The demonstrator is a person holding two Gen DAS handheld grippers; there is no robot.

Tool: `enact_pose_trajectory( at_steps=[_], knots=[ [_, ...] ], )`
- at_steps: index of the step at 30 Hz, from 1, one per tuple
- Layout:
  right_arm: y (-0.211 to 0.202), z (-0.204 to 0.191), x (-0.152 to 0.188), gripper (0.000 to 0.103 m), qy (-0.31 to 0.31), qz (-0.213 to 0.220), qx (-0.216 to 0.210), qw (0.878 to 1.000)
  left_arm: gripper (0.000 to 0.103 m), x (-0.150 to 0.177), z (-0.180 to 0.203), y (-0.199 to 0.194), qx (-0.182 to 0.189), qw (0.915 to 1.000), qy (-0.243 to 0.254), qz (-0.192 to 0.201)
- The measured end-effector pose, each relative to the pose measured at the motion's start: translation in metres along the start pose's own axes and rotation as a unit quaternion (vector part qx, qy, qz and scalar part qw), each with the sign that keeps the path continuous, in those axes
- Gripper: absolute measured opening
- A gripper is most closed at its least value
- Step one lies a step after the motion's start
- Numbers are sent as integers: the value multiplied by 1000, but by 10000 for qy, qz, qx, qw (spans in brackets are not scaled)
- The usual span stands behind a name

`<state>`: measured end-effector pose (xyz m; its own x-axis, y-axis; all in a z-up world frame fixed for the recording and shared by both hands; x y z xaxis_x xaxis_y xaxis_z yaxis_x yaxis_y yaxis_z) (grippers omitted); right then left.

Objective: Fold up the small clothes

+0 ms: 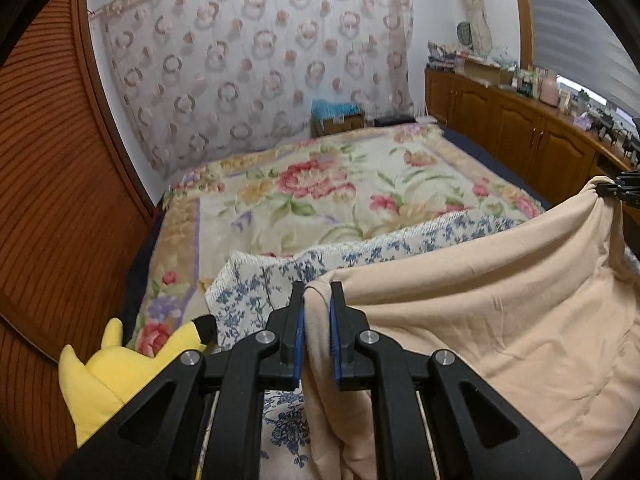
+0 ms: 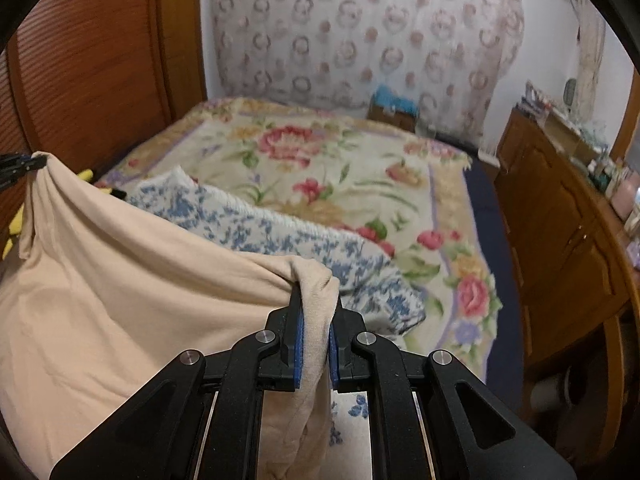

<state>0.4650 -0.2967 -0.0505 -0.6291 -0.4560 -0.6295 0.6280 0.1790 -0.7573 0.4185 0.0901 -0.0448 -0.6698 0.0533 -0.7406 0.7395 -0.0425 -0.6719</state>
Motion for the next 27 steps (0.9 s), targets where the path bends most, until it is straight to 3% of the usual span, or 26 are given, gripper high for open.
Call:
enact_pose_trajectory(
  at_steps=[4, 6, 7, 10, 11, 19, 27],
  knots=[
    [25, 1, 4, 8, 63, -203, 56, 9998, 13, 1, -2, 19, 57, 9997, -31, -245],
    [30, 1, 7, 17, 186, -295, 64, 9994, 16, 3, -2, 23, 134, 9992, -57, -383],
    [30, 2, 9, 21, 244, -319, 49, 9992, 19, 3, -4, 24, 175, 9991, -65, -392],
    [24, 1, 13, 35, 338, -273, -29, 9991, 45, 12, -2, 17, 293, 9986, -99, -419],
    [18, 1, 16, 40, 346, -240, -13, 9991, 47, 17, -2, 13, 341, 9985, -116, -422],
    [-34, -10, 50, 44, 742, -10, 41, 9972, 51, 62, -3, -19, 493, 9971, -317, -492],
    [-52, -38, 87, 44, 915, -114, -238, 9955, 52, 97, 2, -34, 444, 9964, -415, -588]
  ],
)
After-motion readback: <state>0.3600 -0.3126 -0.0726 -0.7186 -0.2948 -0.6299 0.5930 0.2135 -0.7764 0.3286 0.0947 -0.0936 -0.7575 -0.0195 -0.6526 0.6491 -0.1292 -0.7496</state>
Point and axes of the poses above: each gripper's, at about its wrist camera, not at the fingertips, and y roughly the way its jaws point, z to its right, x to its underside, the point moved 7 cm from there along y, roughly the way its jaws point, and after that the axes turned 8 degrees about -y, right-handed, at the moved point
